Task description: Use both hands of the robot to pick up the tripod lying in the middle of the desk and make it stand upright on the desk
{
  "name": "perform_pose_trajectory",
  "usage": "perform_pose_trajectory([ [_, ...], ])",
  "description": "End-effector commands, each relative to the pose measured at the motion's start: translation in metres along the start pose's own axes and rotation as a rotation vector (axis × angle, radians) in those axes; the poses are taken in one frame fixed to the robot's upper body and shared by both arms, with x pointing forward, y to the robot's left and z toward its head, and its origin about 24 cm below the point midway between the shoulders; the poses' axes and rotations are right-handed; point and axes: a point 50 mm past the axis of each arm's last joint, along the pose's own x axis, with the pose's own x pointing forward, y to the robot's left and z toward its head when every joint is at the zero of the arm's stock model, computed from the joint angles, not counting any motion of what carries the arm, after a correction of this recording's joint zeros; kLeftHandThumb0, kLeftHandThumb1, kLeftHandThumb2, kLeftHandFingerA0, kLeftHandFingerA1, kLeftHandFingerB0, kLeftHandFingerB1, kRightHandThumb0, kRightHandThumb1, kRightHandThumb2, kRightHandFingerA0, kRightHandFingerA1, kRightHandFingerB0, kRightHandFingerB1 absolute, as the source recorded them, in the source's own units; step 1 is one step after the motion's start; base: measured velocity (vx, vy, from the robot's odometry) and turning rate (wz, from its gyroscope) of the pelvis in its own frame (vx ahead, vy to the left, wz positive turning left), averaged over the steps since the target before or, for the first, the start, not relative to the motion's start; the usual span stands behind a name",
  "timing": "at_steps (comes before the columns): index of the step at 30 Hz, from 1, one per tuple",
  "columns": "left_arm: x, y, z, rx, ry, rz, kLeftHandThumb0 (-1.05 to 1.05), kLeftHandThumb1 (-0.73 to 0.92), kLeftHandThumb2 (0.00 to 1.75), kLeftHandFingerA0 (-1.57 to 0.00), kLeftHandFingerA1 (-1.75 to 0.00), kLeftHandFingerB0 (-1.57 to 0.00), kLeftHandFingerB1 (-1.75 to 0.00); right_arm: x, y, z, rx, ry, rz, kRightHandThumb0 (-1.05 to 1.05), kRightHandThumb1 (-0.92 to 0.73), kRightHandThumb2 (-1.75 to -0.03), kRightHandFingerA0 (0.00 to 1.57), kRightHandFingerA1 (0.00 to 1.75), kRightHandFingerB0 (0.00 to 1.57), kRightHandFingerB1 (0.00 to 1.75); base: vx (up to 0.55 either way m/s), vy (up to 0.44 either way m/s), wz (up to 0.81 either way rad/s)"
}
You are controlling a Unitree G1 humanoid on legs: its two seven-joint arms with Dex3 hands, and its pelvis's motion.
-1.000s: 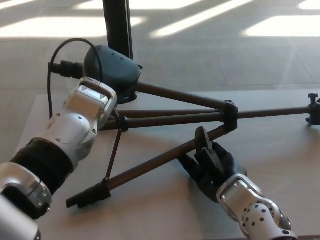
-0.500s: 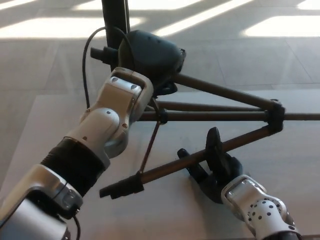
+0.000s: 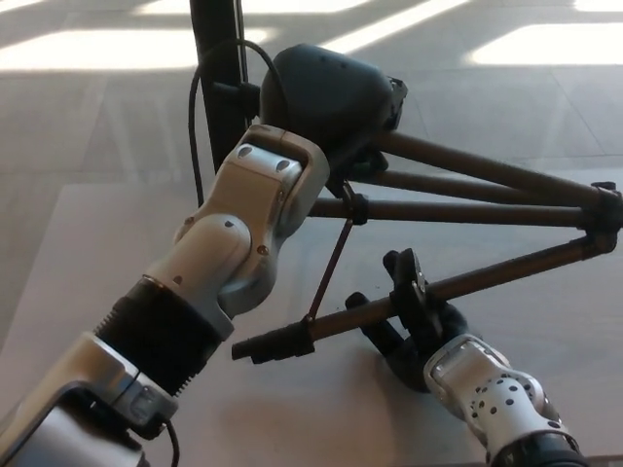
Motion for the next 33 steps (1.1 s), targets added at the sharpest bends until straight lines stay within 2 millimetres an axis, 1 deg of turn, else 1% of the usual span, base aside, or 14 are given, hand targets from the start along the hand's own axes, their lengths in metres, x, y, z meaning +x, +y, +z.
perform_pose_trajectory([
  [1,-0.007,0.013,-0.025,-0.043,0.111,0.029,-0.26,0.42,0.62,-0.90,-1.39,-0.84,-0.76,-0.006,0.046,-0.029,-0.030,-0.003,-0.019,-0.55,-0.80,-0.67,1.14,1.75,0.91,1.72,0.00,0.000,0.00],
  [2,-0.007,0.013,-0.027,-0.038,0.114,0.023,-0.26,0.42,0.62,-0.90,-1.39,-0.84,-0.76,-0.006,0.048,-0.026,-0.056,-0.030,0.012,-0.55,-0.80,-0.67,1.14,1.75,0.91,1.72,0.00,0.000,0.00],
  [3,-0.009,0.009,-0.030,-0.050,0.115,0.029,-0.19,0.46,0.56,-0.86,-1.46,-0.84,-0.75,-0.010,0.050,-0.007,-0.139,-0.108,0.059,-0.49,-0.56,-1.12,1.10,1.75,0.90,1.59,0.00,0.000,0.00],
  [4,-0.011,0.007,-0.032,-0.056,0.113,0.028,-0.20,0.47,0.56,-0.83,-1.53,-0.84,-0.82,-0.011,0.049,0.000,-0.161,-0.137,0.056,-0.45,-0.54,-1.15,1.08,1.75,0.89,1.55,0.00,0.000,0.00],
  [12,-0.022,-0.005,-0.043,-0.060,0.140,-0.007,-0.24,0.46,0.55,-0.95,-1.36,-0.83,-0.71,-0.030,0.043,0.057,-0.394,-0.331,0.104,-0.39,-0.69,-0.86,1.04,1.75,0.74,1.65,0.00,0.000,0.00],
  [13,-0.023,-0.006,-0.046,-0.066,0.151,-0.002,-0.17,0.50,0.58,-0.92,-1.32,-0.82,-0.78,-0.034,0.043,0.065,-0.458,-0.396,0.076,-0.15,-0.40,-1.33,1.07,1.75,0.90,1.54,0.00,0.000,0.00],
  [18,-0.032,-0.017,-0.058,-0.125,0.206,-0.001,-0.11,0.47,0.60,-0.88,-1.62,-0.83,-0.98,-0.048,0.039,0.091,-0.742,-0.547,0.056,-0.19,-0.51,-1.21,1.02,1.75,0.87,1.58,0.00,0.000,0.00],
  [23,-0.041,-0.029,-0.067,-0.137,0.258,-0.020,-0.12,0.48,0.62,-0.86,-1.62,-0.83,-1.02,-0.062,0.038,0.118,-0.843,-0.610,0.039,-0.19,-0.46,-1.18,0.96,1.75,0.81,1.64,0.00,0.000,0.00],
  [24,-0.045,-0.032,-0.070,-0.147,0.258,-0.014,-0.13,0.48,0.62,-0.88,-1.34,-0.84,-0.92,-0.067,0.041,0.128,-0.893,-0.667,-0.004,-0.17,-0.41,-1.20,0.98,1.75,0.86,1.55,0.00,0.000,0.00],
  [25,-0.049,-0.035,-0.073,-0.155,0.257,-0.006,-0.08,0.44,0.67,-0.91,-1.50,-0.85,-1.16,-0.071,0.043,0.137,-0.939,-0.722,-0.030,-0.16,-0.36,-1.29,1.04,1.65,0.91,1.53,0.00,0.000,0.00],
  [27,-0.052,-0.038,-0.075,-0.161,0.255,0.001,-0.08,0.44,0.67,-0.91,-1.50,-0.85,-1.16,-0.076,0.045,0.144,-0.978,-0.766,-0.040,-0.16,-0.36,-1.29,1.04,1.65,0.91,1.53,0.00,0.000,0.00],
  [29,-0.058,-0.045,-0.076,-0.188,0.266,0.020,-0.04,0.38,0.80,-0.88,-1.75,-0.70,-1.66,-0.083,0.048,0.156,-1.039,-0.847,-0.055,-0.17,-0.37,-1.34,1.04,1.67,0.90,1.52,0.00,0.000,0.00],
  [30,-0.061,-0.048,-0.077,-0.199,0.273,0.019,-0.08,0.34,0.91,-1.22,-1.39,-1.06,-1.30,-0.085,0.050,0.160,-1.046,-0.883,-0.050,-0.18,-0.38,-1.36,1.04,1.67,0.90,1.53,0.00,0.000,0.00],
  [33,-0.069,-0.055,-0.078,-0.239,0.287,0.013,-0.05,0.33,0.93,-1.21,-1.41,-1.09,-1.34,-0.094,0.055,0.172,-1.199,-0.973,-0.092,-0.15,-0.41,-1.30,0.93,1.71,0.83,1.56,0.00,0.000,0.00],
])
